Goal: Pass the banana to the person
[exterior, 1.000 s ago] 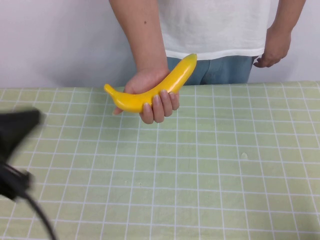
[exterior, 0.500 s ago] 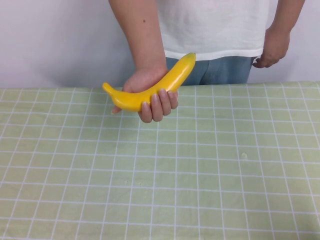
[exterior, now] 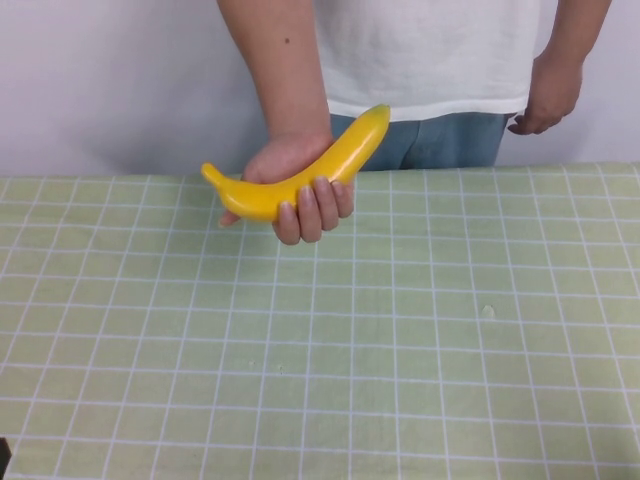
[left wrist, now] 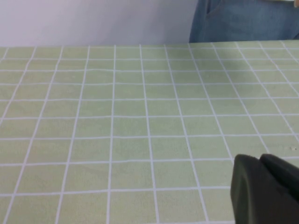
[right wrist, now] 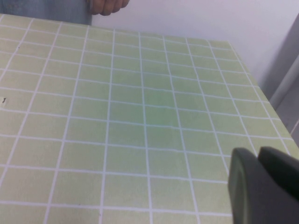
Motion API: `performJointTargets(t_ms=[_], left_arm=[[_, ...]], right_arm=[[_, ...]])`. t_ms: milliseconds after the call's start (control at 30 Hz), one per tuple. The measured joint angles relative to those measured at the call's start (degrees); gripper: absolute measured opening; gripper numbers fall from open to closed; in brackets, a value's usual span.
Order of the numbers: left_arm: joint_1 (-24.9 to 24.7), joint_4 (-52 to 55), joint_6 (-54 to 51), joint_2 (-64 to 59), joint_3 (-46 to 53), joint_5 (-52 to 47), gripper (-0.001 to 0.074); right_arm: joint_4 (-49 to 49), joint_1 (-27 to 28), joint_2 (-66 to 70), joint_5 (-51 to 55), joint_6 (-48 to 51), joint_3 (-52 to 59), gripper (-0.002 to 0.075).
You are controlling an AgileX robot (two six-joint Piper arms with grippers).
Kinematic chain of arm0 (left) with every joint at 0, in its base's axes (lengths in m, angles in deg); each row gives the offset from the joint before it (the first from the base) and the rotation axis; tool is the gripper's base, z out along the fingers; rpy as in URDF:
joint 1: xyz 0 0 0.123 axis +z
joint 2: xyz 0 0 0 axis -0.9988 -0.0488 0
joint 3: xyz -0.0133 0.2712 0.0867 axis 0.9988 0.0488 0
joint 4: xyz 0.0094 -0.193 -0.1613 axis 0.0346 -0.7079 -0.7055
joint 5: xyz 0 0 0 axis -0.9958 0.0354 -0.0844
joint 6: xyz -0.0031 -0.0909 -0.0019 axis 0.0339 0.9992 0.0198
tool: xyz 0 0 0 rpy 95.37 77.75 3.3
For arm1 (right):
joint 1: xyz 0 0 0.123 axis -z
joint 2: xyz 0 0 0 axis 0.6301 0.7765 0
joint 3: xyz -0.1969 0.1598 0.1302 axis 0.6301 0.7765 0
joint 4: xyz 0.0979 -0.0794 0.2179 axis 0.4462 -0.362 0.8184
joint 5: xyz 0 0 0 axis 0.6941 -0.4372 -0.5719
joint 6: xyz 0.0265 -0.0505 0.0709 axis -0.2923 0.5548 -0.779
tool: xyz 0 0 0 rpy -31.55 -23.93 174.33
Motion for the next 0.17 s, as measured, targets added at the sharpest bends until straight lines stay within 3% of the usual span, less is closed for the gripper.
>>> performJointTargets(t_ms=[167], left_arm=[[0.0, 0.0, 0.7, 0.0, 0.0, 0.0, -0.0003]], right_arm=[[0.0, 0.0, 0.0, 0.0, 0.0, 0.0, -0.0008]])
